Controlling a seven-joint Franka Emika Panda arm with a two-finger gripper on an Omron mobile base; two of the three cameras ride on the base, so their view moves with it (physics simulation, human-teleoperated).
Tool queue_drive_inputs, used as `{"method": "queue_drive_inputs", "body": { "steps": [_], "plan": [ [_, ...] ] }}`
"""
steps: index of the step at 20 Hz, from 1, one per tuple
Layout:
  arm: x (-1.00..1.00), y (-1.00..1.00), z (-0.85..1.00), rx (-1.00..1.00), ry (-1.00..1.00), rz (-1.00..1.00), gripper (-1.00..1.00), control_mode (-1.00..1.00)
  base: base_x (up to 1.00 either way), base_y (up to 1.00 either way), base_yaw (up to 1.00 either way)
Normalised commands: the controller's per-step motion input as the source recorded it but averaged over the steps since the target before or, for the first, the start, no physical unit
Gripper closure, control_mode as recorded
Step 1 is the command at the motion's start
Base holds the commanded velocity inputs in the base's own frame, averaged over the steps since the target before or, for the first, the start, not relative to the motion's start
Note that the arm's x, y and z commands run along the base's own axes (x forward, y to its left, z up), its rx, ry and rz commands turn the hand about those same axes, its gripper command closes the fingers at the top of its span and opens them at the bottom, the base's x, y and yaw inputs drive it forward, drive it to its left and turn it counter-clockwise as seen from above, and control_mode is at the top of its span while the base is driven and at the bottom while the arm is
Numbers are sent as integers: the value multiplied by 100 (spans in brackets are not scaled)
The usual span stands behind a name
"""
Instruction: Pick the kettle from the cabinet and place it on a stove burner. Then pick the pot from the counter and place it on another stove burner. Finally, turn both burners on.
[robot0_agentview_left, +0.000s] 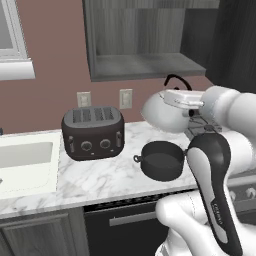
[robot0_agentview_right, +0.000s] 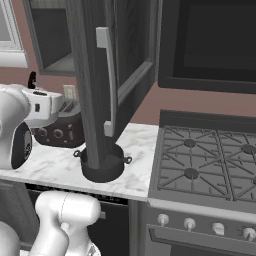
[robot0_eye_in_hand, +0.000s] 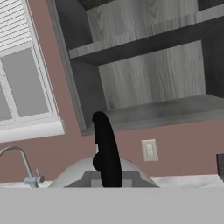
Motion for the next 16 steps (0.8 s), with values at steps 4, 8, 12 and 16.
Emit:
{"method": "queue_drive_inputs", "body": {
  "steps": [4, 8, 12, 16],
  "plan": [
    [-54, 0, 0, 0, 0, 0, 100, -100, 0, 0, 0],
    [-54, 0, 0, 0, 0, 0, 100, -100, 0, 0, 0],
    [-63, -6, -7, 0, 1, 0, 100, -100, 0, 0, 0],
    [-5, 0, 0, 0, 0, 0, 100, -100, 0, 0, 0]
  ]
}}
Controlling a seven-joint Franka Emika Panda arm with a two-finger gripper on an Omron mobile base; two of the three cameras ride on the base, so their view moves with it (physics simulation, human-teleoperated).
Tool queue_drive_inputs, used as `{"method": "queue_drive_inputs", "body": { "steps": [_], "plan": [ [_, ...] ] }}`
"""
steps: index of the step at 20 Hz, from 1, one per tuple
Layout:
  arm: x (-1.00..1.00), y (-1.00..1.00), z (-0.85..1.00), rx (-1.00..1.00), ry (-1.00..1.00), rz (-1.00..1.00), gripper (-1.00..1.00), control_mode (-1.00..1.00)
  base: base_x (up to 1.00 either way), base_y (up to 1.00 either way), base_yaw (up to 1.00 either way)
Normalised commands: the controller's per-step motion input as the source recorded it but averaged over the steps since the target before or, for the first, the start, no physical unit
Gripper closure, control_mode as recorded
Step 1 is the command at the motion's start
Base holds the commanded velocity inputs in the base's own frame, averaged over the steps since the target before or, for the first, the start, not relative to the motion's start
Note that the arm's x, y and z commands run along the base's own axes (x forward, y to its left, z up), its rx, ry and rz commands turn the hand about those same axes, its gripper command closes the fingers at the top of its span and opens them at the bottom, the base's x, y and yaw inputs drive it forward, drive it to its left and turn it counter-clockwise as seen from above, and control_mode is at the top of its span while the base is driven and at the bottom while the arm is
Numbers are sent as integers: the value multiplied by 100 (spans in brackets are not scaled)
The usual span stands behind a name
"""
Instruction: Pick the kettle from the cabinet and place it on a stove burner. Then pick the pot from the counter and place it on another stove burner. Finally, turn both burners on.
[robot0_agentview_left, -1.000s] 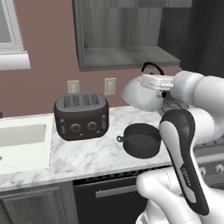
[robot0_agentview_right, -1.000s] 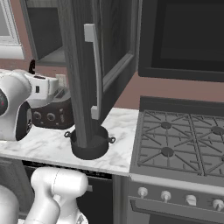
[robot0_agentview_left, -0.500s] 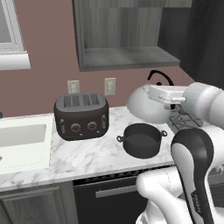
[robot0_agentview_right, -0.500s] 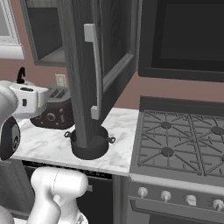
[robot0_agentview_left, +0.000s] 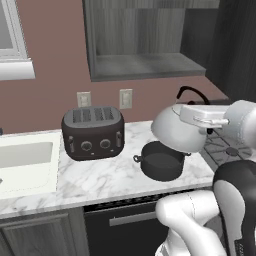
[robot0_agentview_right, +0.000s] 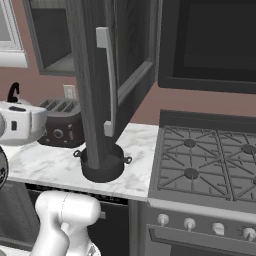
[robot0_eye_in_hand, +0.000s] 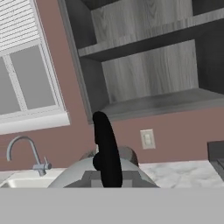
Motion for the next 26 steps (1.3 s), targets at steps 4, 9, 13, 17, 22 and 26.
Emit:
{"method": "queue_drive_inputs", "body": {
  "steps": [4, 9, 13, 17, 22, 26],
  "plan": [
    [0, 0, 0, 0, 0, 0, 100, -100, 0, 0, 0],
    [-25, 0, 0, -2, -12, 0, 100, 100, -34, 0, -2],
    [0, 0, 0, 0, 0, 0, 100, 100, -84, -1, -6],
    [0, 0, 0, 0, 0, 0, 100, 100, -71, -9, -6],
    [0, 0, 0, 0, 0, 0, 100, 100, -71, -22, -5],
    [0, 0, 0, 0, 0, 0, 100, 100, -62, -39, -3]
  ]
}}
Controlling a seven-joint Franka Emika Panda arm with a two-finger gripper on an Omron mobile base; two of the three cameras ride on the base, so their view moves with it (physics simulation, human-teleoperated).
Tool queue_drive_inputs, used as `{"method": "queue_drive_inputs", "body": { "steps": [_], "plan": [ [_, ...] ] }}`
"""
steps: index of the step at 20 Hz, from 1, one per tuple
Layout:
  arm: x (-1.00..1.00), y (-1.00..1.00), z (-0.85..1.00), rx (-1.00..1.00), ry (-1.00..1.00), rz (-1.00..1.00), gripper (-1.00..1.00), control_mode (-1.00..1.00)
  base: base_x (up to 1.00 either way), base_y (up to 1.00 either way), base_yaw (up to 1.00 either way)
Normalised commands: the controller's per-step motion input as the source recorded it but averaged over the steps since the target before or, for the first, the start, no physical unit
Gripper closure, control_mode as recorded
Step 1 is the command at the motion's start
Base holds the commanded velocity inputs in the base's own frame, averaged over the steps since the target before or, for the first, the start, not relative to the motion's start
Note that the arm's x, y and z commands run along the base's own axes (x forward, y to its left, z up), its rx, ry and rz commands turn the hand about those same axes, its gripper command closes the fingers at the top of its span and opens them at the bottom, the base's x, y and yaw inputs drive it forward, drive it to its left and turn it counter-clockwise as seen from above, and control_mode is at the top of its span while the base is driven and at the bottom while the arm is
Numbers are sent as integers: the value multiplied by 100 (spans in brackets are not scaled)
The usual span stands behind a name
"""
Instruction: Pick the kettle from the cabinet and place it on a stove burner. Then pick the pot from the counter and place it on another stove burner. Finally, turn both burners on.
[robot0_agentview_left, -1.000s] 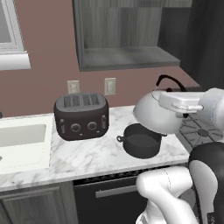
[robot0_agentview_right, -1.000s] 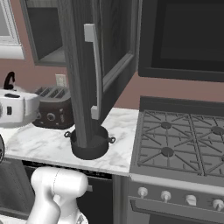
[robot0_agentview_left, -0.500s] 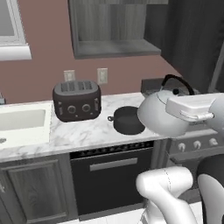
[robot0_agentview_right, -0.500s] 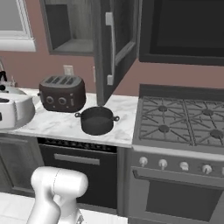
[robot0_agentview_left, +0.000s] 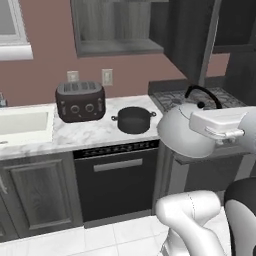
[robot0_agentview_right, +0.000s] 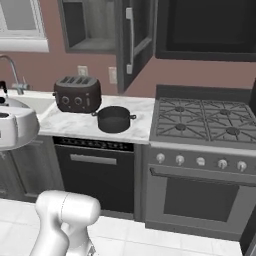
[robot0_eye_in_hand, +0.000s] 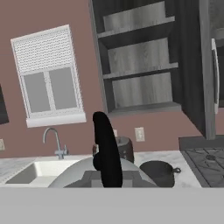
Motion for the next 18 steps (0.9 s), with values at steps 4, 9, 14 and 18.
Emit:
{"method": "queue_drive_inputs", "body": {
  "steps": [4, 9, 14, 18],
  "plan": [
    [0, 0, 0, 0, 0, 0, 100, 100, -44, -60, 0],
    [0, 0, 0, 0, 0, 0, 100, 100, -37, -69, 0],
    [0, 0, 0, 0, 0, 0, 100, 100, -26, -68, 0],
    [0, 0, 0, 0, 0, 0, 100, 100, -17, -68, 0]
  ]
}}
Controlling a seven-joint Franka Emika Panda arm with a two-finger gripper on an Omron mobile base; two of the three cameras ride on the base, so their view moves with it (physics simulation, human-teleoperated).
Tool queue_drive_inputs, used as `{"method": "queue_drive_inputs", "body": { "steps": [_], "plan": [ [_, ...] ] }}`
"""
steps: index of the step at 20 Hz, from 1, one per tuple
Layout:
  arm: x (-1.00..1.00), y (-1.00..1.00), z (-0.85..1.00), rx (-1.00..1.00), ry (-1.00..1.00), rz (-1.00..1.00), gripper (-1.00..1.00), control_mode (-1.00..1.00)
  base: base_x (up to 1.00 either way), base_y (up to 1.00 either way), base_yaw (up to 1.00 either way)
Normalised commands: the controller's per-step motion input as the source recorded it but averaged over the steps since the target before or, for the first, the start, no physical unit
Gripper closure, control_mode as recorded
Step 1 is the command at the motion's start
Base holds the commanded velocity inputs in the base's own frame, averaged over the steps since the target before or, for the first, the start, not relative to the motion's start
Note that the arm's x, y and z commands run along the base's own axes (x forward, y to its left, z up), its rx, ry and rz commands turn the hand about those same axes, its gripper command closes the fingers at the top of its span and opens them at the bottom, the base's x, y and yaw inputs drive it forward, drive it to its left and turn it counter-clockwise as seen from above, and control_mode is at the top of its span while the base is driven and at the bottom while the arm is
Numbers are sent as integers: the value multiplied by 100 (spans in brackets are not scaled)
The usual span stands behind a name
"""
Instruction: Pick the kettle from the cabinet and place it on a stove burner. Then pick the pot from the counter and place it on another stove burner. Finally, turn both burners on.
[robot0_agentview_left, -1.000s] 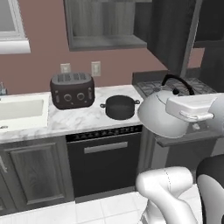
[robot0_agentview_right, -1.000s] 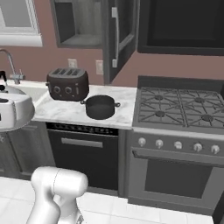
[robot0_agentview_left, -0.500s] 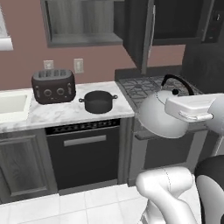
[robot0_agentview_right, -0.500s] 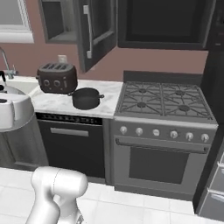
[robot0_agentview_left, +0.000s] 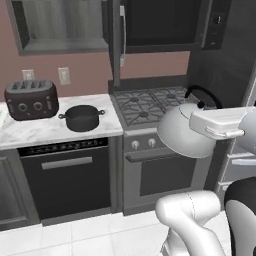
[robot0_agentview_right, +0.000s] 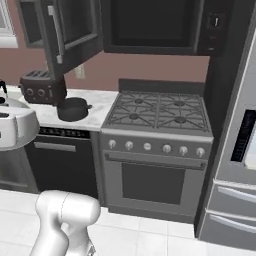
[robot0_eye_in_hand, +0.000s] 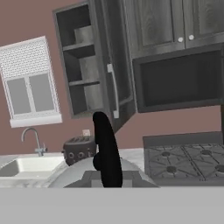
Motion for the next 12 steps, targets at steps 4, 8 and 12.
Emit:
{"method": "queue_drive_inputs", "body": {
  "steps": [4, 8, 12],
  "plan": [
    [0, 0, 0, 0, 0, 0, 100, 100, -3, -69, 0],
    [0, 0, 0, 0, 0, 0, 100, 100, 0, -66, 0],
    [0, 0, 0, 0, 0, 0, 100, 100, 2, -61, 0]
  ]
}}
